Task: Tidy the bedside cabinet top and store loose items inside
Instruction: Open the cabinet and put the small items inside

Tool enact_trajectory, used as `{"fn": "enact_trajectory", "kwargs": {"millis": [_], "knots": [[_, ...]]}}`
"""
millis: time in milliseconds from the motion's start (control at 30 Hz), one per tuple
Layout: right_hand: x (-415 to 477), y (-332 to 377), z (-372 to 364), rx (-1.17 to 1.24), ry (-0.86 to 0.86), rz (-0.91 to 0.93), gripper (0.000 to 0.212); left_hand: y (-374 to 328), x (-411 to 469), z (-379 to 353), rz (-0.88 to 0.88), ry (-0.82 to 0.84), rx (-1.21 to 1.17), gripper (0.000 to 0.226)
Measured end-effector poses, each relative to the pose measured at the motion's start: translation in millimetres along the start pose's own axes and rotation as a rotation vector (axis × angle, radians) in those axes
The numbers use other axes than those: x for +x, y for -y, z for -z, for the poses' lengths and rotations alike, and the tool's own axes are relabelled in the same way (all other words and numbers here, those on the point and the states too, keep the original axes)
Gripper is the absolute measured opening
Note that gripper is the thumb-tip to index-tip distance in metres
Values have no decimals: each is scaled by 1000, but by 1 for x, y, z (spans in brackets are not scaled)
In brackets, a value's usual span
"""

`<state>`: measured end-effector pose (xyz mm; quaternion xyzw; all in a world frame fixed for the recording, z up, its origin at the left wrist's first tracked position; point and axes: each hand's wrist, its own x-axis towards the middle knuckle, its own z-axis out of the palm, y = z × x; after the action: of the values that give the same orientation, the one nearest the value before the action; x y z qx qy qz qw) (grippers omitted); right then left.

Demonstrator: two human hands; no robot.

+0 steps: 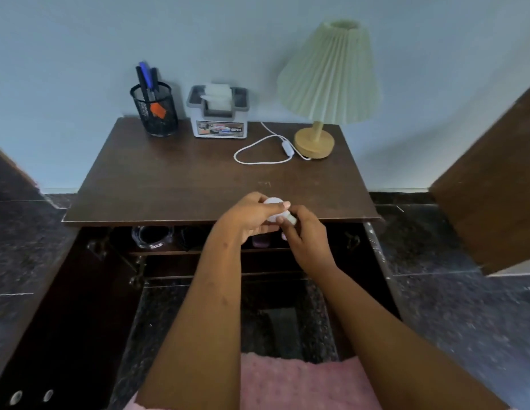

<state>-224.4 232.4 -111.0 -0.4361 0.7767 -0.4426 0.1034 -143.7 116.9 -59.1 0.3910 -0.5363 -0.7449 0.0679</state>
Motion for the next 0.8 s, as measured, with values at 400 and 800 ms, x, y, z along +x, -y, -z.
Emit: {"fn": "enact_trajectory", "kwargs": {"millis": [400,800], "knots": [[-7,-29,2,-52,398,-238,43,32,17,-8,161,96,302,12],[1,-68,-2,-125,469,-260,51,82,55,-31,211,-115,66,40]]}}
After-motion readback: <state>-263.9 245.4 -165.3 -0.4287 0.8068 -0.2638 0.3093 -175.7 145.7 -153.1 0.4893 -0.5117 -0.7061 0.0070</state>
